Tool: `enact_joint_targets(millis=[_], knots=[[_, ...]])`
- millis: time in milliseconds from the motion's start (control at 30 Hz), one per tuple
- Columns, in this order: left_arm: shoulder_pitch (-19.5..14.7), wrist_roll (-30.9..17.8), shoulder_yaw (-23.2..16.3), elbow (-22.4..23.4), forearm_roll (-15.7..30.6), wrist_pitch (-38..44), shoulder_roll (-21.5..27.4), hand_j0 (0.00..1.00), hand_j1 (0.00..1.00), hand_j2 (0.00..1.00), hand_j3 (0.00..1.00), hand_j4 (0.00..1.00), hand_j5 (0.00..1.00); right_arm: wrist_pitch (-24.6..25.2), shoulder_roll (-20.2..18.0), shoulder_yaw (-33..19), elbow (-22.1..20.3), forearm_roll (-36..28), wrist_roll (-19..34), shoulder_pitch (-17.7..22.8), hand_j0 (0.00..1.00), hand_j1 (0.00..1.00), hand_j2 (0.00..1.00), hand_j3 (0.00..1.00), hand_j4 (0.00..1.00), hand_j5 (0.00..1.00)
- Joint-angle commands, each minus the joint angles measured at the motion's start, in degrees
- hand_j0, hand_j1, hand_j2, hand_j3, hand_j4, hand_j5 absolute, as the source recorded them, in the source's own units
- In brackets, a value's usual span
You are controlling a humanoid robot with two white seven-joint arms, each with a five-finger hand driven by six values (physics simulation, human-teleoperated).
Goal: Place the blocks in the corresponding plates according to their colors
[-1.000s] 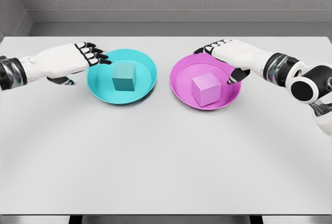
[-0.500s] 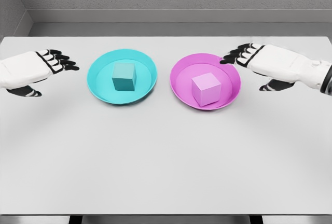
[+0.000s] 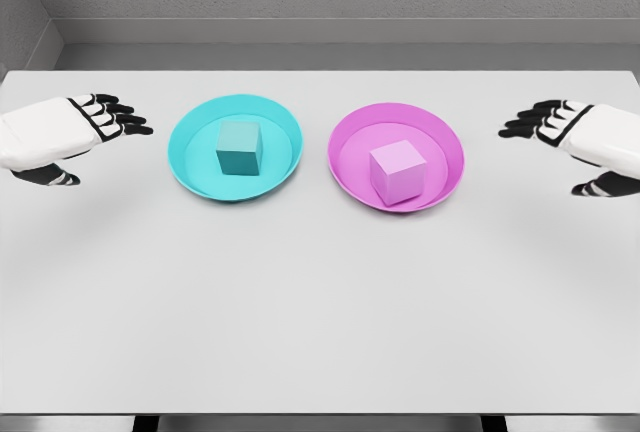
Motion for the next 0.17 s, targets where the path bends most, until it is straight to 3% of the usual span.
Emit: enact_joint_targets(millis=[0, 133], knots=[[0.0, 0.0, 0.0, 0.0, 0.3, 0.1, 0.1, 1.00, 1.00, 1.00, 1.00, 1.00, 1.00, 0.1, 0.0, -0.1, 0.3, -0.4, -0.1, 0.0, 1.00, 1.00, 1.00, 1.00, 1.00, 1.00], [0.0, 0.0, 0.0, 0.0, 0.3, 0.1, 0.1, 1.00, 1.00, 1.00, 1.00, 1.00, 1.00, 0.1, 0.2, 0.0, 0.4, -0.4, -0.1, 0.0, 1.00, 1.00, 1.00, 1.00, 1.00, 1.00]])
